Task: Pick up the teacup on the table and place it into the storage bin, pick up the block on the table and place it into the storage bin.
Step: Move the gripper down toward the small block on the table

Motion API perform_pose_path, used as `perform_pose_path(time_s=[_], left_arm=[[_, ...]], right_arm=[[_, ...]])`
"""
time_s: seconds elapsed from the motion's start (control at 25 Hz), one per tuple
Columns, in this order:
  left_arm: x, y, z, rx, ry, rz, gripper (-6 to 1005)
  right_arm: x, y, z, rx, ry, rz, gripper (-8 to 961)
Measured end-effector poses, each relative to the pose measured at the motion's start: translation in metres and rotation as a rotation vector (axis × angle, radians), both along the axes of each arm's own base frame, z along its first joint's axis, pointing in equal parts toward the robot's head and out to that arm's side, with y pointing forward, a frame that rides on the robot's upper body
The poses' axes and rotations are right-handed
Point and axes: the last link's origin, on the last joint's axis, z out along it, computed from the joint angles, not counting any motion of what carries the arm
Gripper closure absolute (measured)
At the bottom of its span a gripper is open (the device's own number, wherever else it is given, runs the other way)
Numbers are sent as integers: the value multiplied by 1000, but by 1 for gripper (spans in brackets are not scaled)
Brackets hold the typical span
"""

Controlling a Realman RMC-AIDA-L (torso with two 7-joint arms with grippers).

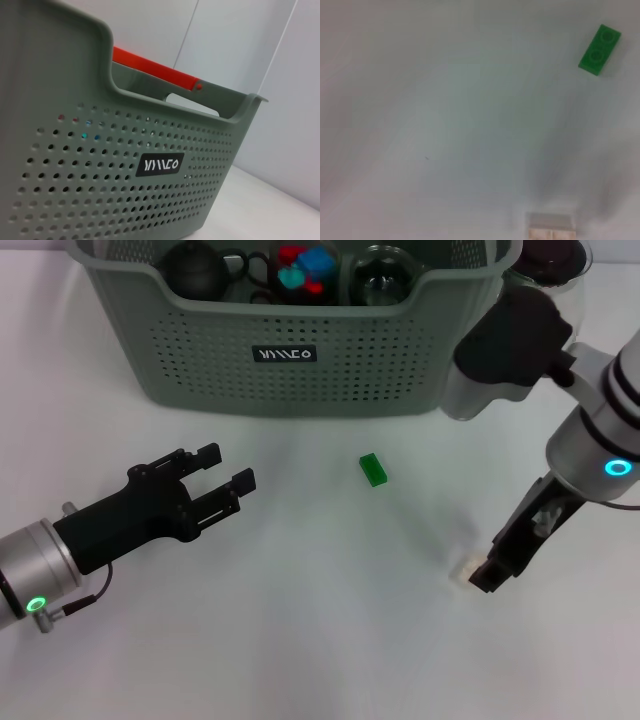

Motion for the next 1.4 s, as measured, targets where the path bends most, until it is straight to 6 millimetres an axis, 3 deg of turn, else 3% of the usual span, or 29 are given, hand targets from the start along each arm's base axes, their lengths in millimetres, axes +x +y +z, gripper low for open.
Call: perform_pose_path(time_s=[0.48, 1.4], left_arm=[[0, 0, 0, 3, 0, 3, 338], [-1, 0, 0, 3, 1, 3, 337]], right_arm=[[0, -5, -18, 26, -50, -14, 358], [4, -3, -31, 30, -76, 0, 395]])
